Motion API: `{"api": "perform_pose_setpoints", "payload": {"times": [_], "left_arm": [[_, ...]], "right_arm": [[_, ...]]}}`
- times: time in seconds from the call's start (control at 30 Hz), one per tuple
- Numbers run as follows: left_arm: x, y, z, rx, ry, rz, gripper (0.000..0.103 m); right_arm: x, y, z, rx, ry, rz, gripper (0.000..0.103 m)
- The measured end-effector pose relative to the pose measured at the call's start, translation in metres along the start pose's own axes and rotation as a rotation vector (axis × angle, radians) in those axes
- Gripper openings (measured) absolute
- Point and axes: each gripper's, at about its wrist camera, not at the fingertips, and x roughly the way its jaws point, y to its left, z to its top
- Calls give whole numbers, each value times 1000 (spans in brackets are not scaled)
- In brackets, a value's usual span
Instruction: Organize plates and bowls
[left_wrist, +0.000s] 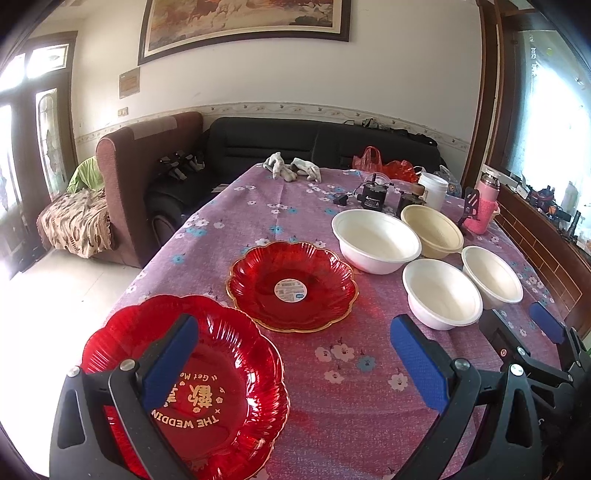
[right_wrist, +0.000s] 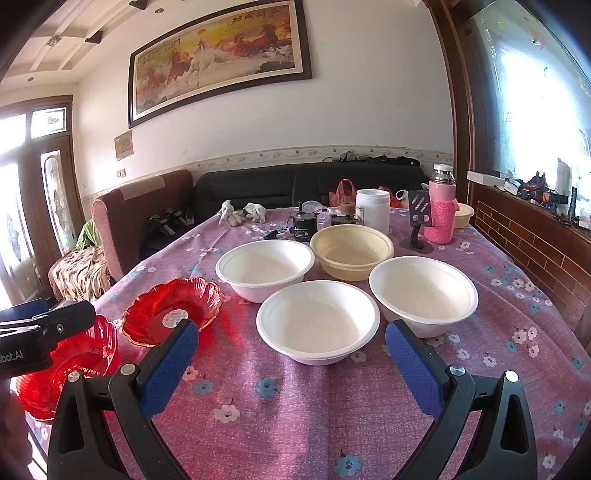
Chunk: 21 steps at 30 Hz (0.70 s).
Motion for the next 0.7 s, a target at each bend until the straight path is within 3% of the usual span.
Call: {"api": "perform_pose_setpoints", "payload": {"times": [0.7], "left_arm": [[-4,4,2,-2,-2,3,103]], "right_arm": [[-6,4,5,1,-8,11,102]]}}
